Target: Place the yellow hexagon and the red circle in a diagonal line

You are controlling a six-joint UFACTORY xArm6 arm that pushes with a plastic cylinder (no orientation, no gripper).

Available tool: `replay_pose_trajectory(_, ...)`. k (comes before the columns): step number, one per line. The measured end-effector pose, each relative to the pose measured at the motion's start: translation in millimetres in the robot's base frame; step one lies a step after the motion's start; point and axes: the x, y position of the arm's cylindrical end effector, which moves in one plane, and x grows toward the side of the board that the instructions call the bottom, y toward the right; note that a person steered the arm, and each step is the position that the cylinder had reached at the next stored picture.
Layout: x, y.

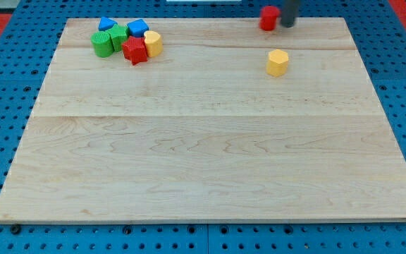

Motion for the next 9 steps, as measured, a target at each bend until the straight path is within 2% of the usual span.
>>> replay_pose_trajectory(1,61,-26)
replay_pose_trajectory(2,13,-108)
replay_pose_trajectory(3,-31,-121)
replay_pose_trajectory(4,-33,-115)
replay_pose_trajectory(5,-30,-67)
replay_pose_trajectory(6,11,-57)
replay_pose_trajectory(7,22,13)
replay_pose_trajectory(8,-31,34)
replay_pose_trajectory(9,-34,31)
